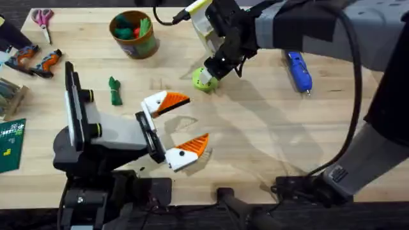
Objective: Pick up the gripper from the table and insert it into the empty holder that is missing its gripper. Then pick up a screw, insert it into the mounting hole, and use the screwdriver to tighten it. Finally, clean up the table by picking up the vegetable and placing it into the bucket.
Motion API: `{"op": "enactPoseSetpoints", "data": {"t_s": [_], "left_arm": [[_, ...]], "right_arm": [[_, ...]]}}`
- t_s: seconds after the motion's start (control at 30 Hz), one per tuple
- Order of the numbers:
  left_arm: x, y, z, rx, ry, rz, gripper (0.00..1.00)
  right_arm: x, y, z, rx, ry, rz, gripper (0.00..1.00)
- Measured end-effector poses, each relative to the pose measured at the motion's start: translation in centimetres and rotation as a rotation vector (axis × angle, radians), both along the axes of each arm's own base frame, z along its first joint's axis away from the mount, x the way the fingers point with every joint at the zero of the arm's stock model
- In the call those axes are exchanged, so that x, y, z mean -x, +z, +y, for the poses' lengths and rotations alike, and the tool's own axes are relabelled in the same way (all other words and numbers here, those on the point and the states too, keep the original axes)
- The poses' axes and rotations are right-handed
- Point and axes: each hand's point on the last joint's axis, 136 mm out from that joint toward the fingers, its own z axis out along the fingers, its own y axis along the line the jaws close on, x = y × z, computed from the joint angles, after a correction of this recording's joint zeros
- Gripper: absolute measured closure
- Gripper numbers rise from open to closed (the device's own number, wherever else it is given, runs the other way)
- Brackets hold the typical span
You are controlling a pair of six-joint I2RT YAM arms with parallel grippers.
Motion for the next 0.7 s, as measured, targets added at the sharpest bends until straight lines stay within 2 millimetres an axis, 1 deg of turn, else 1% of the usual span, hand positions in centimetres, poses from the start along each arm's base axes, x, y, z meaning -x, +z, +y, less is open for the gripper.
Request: {"op": "enactPoseSetpoints", "data": {"t_s": [0.13,0.37,0.53,0.7], "left_arm": [[0.0,0.0,0.0,0.000,0.000,0.000,0.024],[0.0,0.0,0.0,0.000,0.000,0.000,0.024],[0.0,0.0,0.0,0.000,0.000,0.000,0.024],[0.0,0.0,0.0,0.000,0.000,0.000,0.024]], "right_arm": [[0.0,0.0,0.0,0.000,-0.001,0.000,0.512],[-0.4,1.0,0.3,-0.008,-0.002,-0.009,0.510],[0.0,0.8,0.0,0.005,-0.002,0.011,0.513],[0.0,0.8,0.0,0.006,-0.002,0.012,0.518]]}}
